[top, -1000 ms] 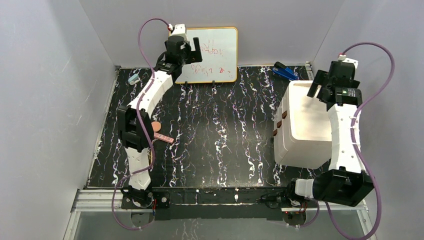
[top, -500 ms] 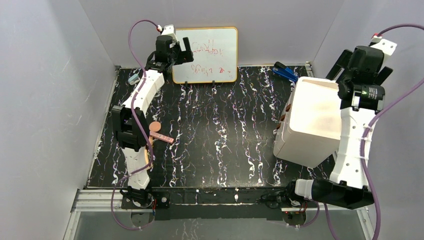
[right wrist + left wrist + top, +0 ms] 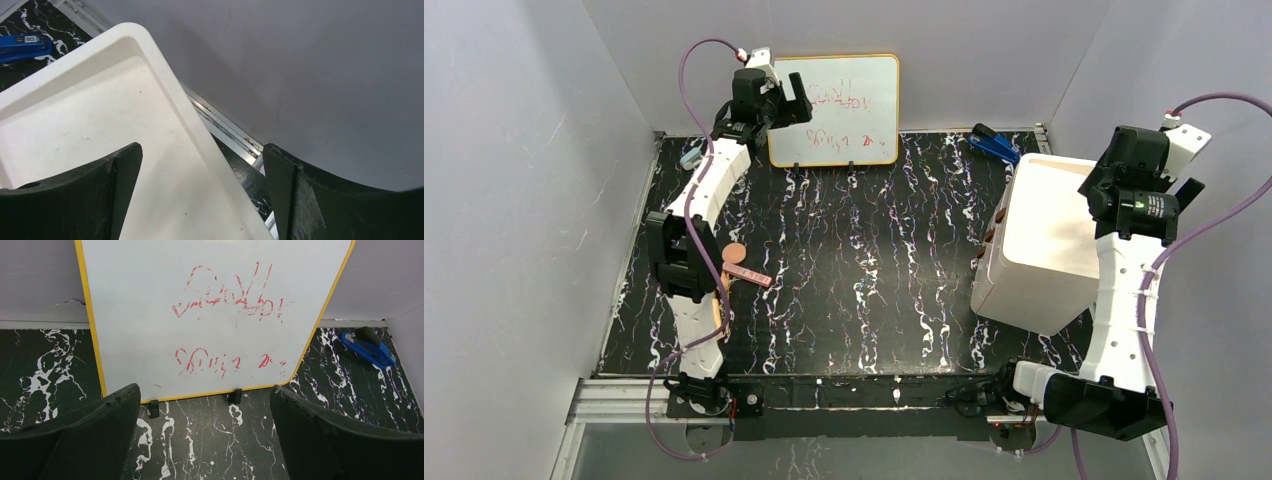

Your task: Organize the makeup

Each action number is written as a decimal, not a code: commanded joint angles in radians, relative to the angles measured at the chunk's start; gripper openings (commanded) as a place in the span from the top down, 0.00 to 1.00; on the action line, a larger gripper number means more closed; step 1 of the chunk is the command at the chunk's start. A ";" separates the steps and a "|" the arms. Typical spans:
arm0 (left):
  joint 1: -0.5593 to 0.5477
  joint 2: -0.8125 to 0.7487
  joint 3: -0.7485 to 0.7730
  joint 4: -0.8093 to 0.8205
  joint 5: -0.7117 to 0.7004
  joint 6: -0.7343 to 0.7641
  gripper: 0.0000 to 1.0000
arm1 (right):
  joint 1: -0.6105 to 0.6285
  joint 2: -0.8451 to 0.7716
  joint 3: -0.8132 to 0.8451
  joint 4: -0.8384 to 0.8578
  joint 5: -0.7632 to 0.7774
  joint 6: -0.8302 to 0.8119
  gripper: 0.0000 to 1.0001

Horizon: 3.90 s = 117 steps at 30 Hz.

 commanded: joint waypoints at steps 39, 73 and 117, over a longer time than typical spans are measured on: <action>0.066 -0.086 -0.007 -0.059 0.022 0.024 0.02 | -0.094 -0.062 -0.381 0.343 -0.672 -0.018 0.92; 0.094 -0.381 -0.431 -0.134 0.093 0.054 0.01 | 0.175 0.684 0.449 0.191 -1.256 -0.513 0.84; 0.173 -0.614 -0.774 -0.280 -0.066 0.122 0.02 | 0.446 0.718 0.493 0.639 -0.390 -0.409 0.01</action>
